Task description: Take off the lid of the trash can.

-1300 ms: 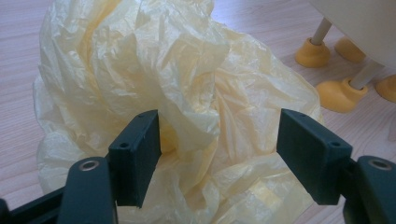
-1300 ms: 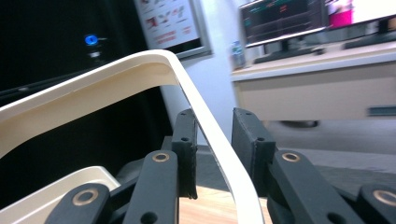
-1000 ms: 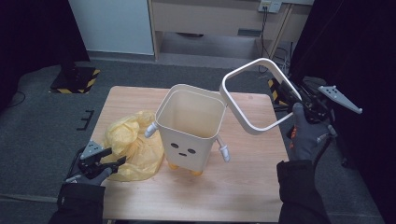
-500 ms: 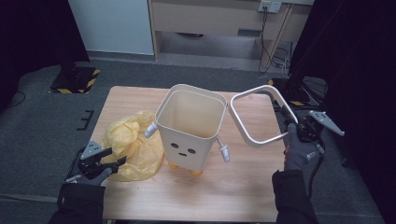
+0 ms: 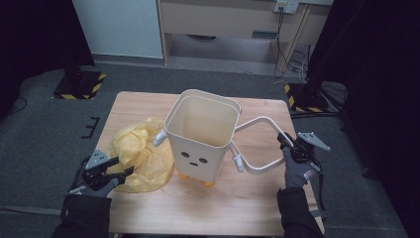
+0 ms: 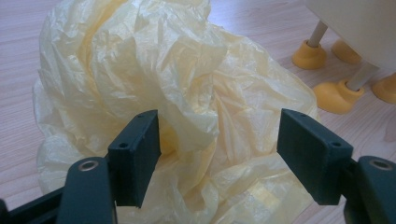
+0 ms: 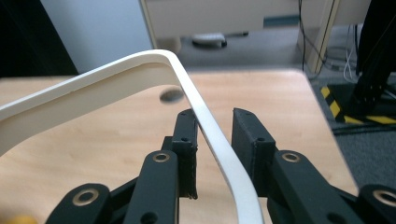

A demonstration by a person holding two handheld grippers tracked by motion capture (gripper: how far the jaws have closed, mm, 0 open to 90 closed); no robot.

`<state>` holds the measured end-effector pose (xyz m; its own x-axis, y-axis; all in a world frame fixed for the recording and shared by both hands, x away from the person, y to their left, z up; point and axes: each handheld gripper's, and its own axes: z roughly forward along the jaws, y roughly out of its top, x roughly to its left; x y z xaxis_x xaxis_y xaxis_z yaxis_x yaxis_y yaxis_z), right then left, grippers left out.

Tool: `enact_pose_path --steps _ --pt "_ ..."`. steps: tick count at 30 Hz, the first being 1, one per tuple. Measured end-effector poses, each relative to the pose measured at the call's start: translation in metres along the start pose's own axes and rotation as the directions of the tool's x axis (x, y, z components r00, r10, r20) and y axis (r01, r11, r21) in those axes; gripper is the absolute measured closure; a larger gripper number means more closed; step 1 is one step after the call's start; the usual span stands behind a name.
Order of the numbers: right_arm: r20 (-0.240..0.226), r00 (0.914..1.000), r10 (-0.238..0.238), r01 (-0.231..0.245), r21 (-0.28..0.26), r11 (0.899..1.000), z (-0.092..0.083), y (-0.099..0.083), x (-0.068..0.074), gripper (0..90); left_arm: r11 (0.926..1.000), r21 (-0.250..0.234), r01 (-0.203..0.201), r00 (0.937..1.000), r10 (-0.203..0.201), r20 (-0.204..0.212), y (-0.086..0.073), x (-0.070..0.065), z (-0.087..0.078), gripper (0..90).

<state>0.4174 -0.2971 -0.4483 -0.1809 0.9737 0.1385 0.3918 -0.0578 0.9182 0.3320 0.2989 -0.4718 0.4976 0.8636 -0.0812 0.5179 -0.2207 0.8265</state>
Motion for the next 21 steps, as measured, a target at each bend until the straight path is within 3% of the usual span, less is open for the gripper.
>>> enact_pose_path --steps 2,5,10,19,21 --pt "0.002 0.9997 -0.025 0.025 0.046 0.999 0.007 -0.009 0.0 71.3 1.0 0.001 0.0 1.0 0.0 0.0 0.0 0.0 0.0 29.6" --pt "-0.036 0.9993 -0.002 0.006 0.092 0.996 0.016 -0.02 -0.002 71.4 1.0 0.001 -0.002 1.0 0.002 0.0 0.0 0.0 0.0 29.6" --pt "-0.053 0.9986 -0.002 0.011 0.168 0.986 0.028 -0.037 -0.006 71.2 1.0 -0.001 -0.005 1.0 0.005 0.002 0.0 0.0 0.0 29.6" --pt "-0.07 0.9961 -0.053 0.072 0.302 0.951 0.036 -0.059 -0.017 73.6 1.0 0.0 -0.008 1.0 0.008 0.003 0.0 -0.001 -0.001 29.6" --pt "-0.073 0.9939 -0.083 0.103 0.34 0.935 0.037 -0.063 -0.02 73.0 1.0 0.0 -0.008 1.0 0.008 0.002 0.0 -0.001 -0.001 29.7"
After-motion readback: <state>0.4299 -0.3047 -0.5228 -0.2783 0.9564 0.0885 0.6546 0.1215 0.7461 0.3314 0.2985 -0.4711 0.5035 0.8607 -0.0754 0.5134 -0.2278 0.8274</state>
